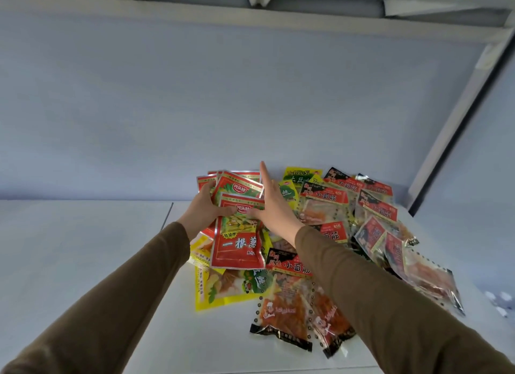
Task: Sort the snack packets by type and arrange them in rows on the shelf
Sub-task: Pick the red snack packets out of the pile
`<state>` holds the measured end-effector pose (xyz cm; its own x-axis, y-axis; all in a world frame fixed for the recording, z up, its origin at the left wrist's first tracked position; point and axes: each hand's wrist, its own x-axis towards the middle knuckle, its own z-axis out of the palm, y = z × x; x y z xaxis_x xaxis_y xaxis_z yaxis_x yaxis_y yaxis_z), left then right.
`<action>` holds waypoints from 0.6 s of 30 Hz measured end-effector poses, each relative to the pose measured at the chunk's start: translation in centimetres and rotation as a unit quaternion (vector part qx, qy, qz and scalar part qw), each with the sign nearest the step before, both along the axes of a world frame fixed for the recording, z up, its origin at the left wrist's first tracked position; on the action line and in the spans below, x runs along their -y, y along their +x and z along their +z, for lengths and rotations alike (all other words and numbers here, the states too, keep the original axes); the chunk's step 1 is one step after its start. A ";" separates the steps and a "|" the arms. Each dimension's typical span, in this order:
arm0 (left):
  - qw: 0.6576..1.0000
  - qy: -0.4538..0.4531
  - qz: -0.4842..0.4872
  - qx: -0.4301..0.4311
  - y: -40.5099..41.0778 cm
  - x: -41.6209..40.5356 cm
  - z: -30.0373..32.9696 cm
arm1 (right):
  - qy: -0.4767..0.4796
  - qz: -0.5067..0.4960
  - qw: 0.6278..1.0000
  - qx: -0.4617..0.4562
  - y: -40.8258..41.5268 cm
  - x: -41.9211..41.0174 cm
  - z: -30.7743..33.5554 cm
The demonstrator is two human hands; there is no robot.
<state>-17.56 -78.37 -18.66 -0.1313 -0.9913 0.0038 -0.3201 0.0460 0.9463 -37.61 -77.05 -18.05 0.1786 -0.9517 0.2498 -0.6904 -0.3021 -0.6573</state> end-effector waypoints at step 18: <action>0.985 0.082 -0.043 -0.143 1.5 -3.5 2.0 | 0.150 0.013 0.890 0.431 3.2 -1.0 2.0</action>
<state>-16.10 -74.84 -16.64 -0.2317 -0.9670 -0.1058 -0.0402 -0.0992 0.9943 -34.41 -76.06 -16.08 0.0675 -0.9969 0.0399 0.1139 -0.0320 -0.9930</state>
